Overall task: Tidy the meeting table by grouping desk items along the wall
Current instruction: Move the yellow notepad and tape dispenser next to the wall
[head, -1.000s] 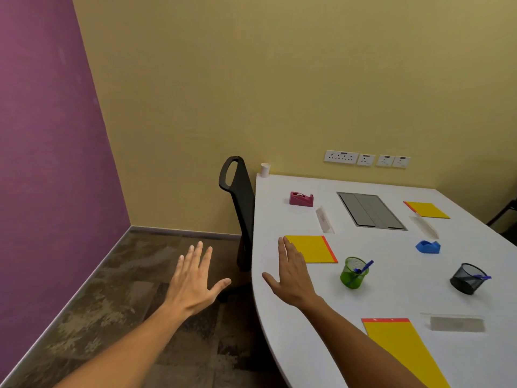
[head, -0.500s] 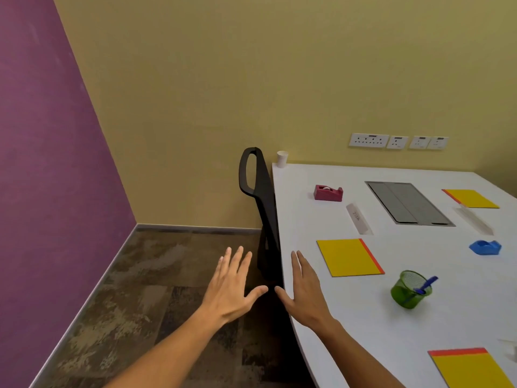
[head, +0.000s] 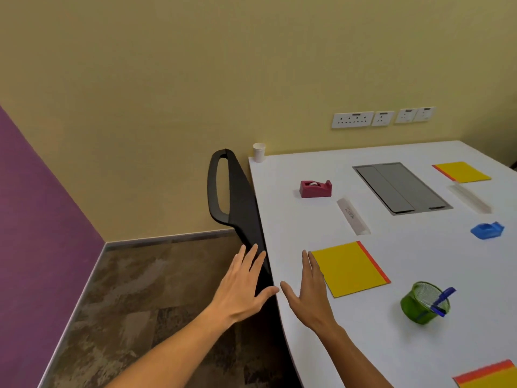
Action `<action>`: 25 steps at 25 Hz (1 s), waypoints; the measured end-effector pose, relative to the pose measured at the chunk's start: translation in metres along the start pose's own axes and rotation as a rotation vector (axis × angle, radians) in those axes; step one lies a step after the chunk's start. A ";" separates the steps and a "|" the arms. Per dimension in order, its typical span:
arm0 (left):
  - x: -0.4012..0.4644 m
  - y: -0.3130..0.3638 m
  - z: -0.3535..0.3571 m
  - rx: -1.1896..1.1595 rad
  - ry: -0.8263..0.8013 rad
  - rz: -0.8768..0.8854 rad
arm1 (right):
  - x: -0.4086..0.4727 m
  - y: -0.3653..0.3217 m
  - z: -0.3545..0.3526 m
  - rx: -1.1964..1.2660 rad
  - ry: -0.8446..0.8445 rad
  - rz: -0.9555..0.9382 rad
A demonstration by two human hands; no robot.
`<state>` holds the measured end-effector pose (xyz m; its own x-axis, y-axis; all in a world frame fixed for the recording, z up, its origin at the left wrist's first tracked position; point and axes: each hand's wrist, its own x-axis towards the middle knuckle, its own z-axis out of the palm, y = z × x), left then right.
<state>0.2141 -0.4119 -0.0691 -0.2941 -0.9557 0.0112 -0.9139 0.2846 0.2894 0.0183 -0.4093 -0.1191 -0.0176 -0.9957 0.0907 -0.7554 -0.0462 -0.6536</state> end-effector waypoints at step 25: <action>0.362 -0.112 -0.053 0.110 -0.158 0.694 | 0.139 -0.027 0.077 0.087 0.490 0.737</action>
<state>0.2245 -0.7941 -0.0469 -0.8468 -0.5317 0.0169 -0.5218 0.8364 0.1679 0.0870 -0.5527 -0.1464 -0.7728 -0.6299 -0.0770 -0.3897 0.5668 -0.7258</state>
